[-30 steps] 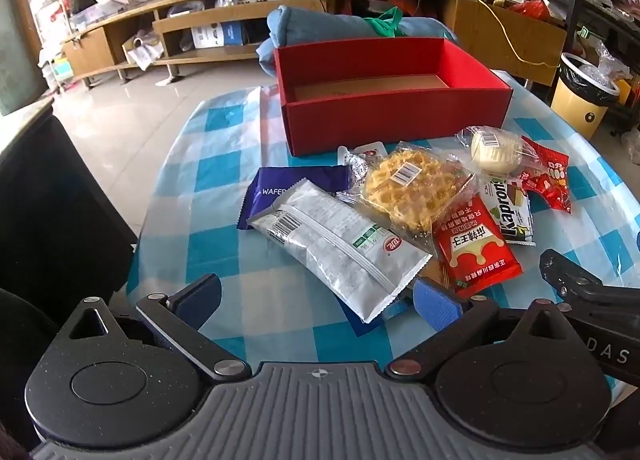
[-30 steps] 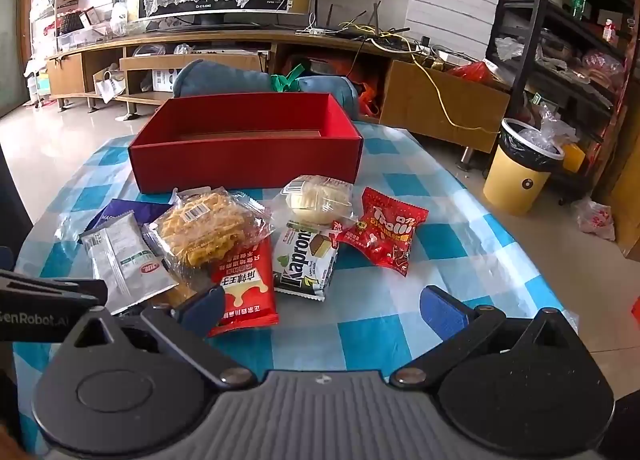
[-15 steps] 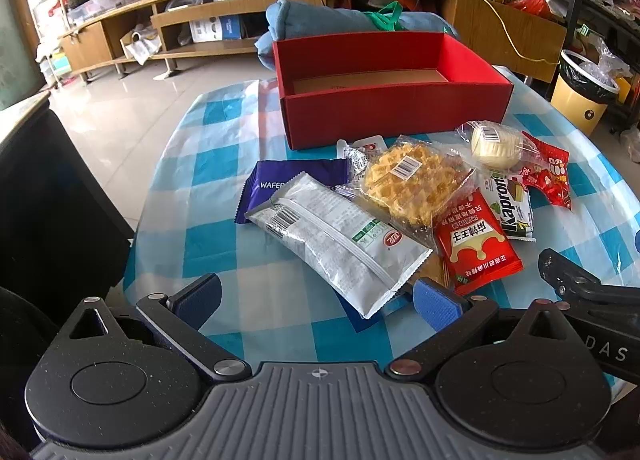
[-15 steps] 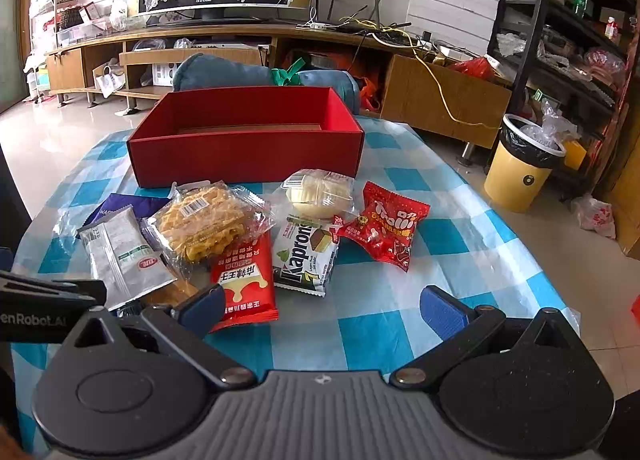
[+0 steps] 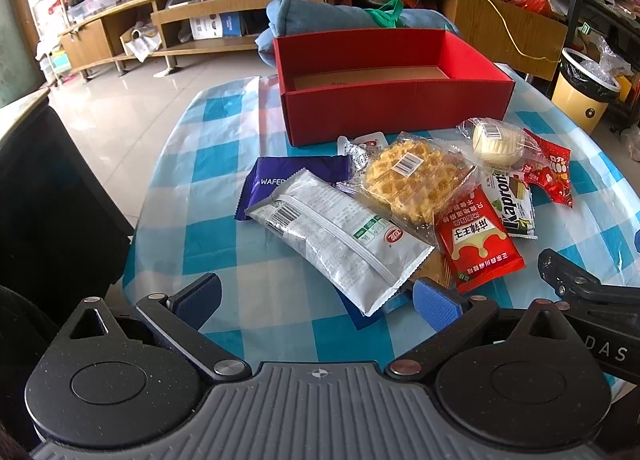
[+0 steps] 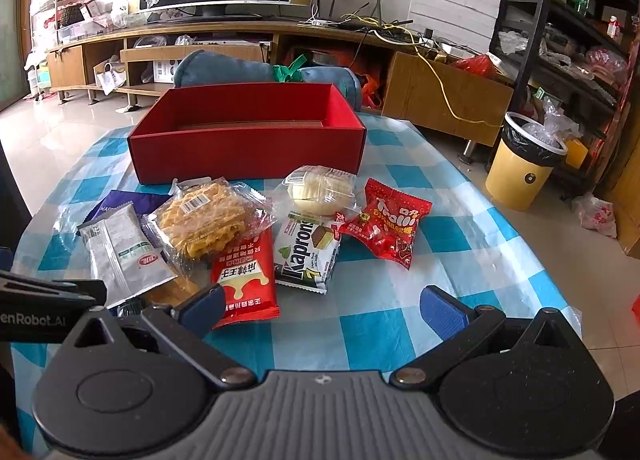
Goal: Organize snacks
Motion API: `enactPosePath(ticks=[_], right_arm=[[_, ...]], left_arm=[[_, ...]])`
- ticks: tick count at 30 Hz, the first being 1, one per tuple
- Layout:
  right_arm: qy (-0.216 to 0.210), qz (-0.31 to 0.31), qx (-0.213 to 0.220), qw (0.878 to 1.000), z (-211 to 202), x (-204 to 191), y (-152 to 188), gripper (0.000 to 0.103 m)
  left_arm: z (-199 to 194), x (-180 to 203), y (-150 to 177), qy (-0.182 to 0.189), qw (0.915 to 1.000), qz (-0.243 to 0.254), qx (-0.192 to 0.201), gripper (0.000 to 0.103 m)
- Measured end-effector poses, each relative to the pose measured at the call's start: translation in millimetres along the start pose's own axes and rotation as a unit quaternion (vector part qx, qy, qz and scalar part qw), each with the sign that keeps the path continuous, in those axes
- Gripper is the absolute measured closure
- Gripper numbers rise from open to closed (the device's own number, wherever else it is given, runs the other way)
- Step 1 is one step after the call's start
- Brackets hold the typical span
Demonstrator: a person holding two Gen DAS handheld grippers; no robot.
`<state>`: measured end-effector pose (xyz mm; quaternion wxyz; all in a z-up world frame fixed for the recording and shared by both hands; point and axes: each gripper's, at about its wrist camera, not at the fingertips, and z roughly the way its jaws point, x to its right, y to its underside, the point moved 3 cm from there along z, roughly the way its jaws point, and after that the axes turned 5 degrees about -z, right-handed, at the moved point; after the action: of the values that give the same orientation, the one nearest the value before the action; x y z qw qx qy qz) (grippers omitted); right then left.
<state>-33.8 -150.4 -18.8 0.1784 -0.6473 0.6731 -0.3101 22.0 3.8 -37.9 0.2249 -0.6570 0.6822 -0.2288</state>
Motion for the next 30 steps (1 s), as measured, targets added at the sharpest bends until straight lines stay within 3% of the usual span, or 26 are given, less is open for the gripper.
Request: enactPosePath(ticks=[30], right_arm=[[-0.002, -0.001, -0.004, 1.0, 1.7, -0.7, 0.5, 0.003]], left_arm=[[1.2, 0.1, 0.8, -0.002, 1.0, 0.001, -0.005, 0.001]])
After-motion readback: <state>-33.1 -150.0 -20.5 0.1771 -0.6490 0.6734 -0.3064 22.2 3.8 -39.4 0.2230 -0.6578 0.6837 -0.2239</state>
